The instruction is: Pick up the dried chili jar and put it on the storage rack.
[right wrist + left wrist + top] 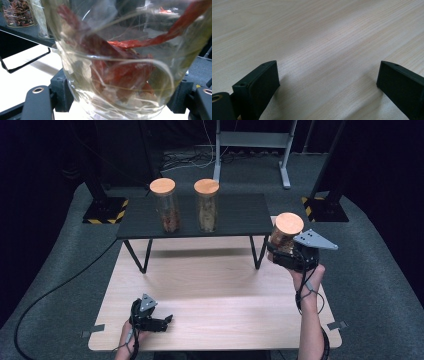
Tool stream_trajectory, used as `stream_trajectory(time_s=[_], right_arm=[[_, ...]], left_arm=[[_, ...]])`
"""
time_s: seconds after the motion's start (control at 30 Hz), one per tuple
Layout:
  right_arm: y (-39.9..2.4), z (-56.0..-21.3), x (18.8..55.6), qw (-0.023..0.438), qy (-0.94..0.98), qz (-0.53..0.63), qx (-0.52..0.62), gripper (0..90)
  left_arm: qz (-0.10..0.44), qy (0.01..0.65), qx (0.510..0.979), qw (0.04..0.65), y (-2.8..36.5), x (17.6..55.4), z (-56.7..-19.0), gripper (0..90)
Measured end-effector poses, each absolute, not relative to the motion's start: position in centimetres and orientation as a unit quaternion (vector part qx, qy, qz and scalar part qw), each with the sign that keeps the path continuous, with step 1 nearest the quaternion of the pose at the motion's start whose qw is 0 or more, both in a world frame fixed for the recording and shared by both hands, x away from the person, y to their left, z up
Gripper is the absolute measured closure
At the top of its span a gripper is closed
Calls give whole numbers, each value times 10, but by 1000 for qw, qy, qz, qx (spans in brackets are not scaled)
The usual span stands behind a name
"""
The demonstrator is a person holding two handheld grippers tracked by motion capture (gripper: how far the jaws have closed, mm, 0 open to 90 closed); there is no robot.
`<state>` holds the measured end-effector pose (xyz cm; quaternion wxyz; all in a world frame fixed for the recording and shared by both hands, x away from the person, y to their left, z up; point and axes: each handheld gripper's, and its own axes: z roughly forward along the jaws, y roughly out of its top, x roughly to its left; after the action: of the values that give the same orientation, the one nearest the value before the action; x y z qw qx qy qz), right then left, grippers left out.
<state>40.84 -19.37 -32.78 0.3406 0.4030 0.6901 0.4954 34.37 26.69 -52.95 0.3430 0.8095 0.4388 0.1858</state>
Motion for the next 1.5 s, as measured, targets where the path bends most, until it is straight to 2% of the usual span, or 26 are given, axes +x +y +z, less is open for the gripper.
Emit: stream_trajectory(time_s=[1.5], right_arm=[[-177, -309, 424, 343, 691, 497, 396, 244]], left_arm=[[186, 439, 810, 343, 267, 344, -529, 34]])
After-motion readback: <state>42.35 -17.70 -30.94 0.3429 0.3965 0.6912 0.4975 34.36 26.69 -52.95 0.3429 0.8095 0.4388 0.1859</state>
